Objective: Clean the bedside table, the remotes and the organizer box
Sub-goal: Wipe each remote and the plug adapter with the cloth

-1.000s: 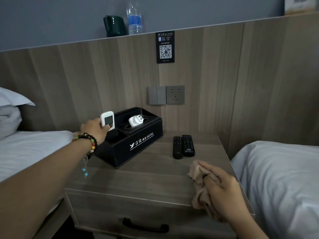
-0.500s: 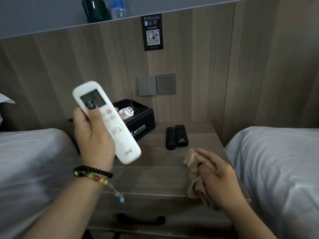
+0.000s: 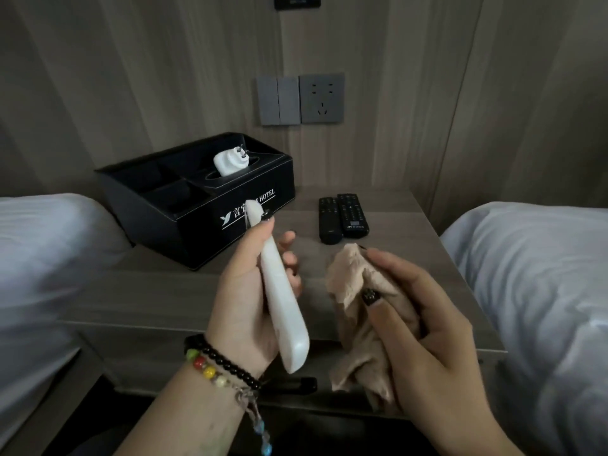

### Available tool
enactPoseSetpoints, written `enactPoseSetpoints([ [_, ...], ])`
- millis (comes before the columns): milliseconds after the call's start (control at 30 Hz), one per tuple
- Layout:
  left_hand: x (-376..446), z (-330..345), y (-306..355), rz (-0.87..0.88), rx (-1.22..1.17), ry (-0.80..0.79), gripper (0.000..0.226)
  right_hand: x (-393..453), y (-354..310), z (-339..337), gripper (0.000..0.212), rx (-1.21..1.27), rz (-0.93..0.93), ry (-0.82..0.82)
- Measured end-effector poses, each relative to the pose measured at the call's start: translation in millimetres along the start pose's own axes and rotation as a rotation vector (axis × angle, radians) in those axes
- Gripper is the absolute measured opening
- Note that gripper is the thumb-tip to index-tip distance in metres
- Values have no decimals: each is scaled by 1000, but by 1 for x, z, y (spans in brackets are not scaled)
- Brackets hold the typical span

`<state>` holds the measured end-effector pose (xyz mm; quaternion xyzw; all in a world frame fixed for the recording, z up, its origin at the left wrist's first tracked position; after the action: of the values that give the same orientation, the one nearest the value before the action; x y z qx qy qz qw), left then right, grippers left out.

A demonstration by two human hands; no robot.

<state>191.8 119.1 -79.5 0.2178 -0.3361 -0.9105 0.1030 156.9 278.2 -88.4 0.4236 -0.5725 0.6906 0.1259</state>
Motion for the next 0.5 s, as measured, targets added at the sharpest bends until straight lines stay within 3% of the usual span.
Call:
enactPoseSetpoints([
  [167,15,-4,-7,-100,-119,21,29,-13,-7,26,41,-16,-167,-32],
  [333,23,4,6,-22,-47,-3,48,-21,-23,46,33,-150,-348,-103],
  [433,23,4,8,-54,22,-107,39,-16,-29,55,33,-250,-453,-165],
  [500,20,3,9,-94,71,-184,47,-8,-31,62,33,-328,-534,-229],
])
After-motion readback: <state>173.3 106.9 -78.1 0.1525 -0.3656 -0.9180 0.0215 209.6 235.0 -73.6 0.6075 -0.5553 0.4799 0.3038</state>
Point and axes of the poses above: each hand's wrist, its own x-axis towards the middle knuckle, its own z-axis out of the palm, y = z × x, the point moved 4 cm from there along x, towards the middle knuckle, and after that the axes turned 14 degrees about -z, right-handed, at the moved point
